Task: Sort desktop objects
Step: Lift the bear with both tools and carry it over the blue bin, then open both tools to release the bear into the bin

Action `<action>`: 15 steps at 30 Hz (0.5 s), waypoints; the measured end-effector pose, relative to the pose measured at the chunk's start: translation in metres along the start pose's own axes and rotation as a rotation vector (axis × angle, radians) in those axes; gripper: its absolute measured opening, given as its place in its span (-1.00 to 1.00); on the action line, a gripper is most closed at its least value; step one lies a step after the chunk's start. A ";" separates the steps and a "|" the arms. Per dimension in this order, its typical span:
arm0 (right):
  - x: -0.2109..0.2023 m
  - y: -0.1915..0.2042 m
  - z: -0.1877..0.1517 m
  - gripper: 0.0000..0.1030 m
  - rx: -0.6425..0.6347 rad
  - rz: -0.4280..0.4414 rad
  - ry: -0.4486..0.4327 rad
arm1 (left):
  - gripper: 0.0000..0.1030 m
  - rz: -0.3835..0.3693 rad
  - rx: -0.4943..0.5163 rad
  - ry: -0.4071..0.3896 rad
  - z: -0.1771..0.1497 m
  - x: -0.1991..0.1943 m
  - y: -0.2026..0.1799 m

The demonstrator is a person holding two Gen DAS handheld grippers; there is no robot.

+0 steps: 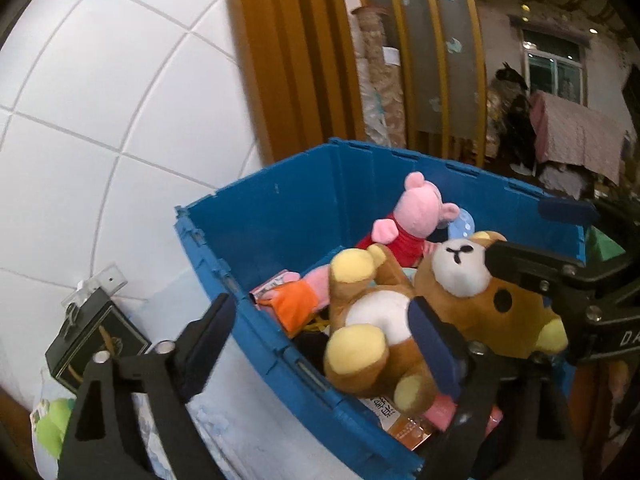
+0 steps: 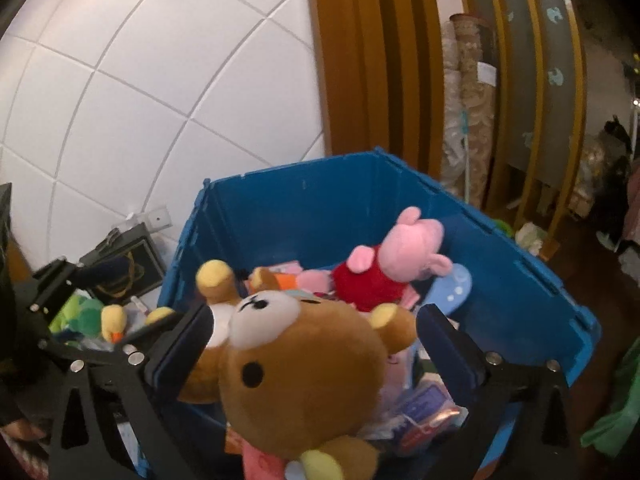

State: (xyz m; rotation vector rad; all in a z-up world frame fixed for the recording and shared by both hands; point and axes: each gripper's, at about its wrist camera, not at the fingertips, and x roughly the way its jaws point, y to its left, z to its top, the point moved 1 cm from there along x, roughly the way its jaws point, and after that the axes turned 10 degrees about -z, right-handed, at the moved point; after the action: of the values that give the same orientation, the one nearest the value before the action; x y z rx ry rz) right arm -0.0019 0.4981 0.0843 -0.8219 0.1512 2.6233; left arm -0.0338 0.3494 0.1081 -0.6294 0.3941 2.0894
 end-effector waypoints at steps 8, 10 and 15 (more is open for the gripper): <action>-0.035 -0.003 -0.014 1.00 -0.017 -0.060 -0.028 | 0.77 -0.026 -0.050 -0.046 -0.010 -0.032 -0.002; -0.043 -0.001 -0.018 1.00 -0.022 -0.082 -0.033 | 0.77 -0.028 -0.063 -0.034 -0.014 -0.034 -0.001; -0.050 0.004 -0.030 1.00 -0.023 -0.131 -0.010 | 0.77 -0.018 -0.058 -0.042 -0.022 -0.042 -0.001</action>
State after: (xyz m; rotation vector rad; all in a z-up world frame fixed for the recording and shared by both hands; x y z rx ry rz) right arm 0.0496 0.4714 0.0877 -0.7978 0.0624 2.5109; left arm -0.0067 0.3107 0.1146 -0.6199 0.3035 2.0999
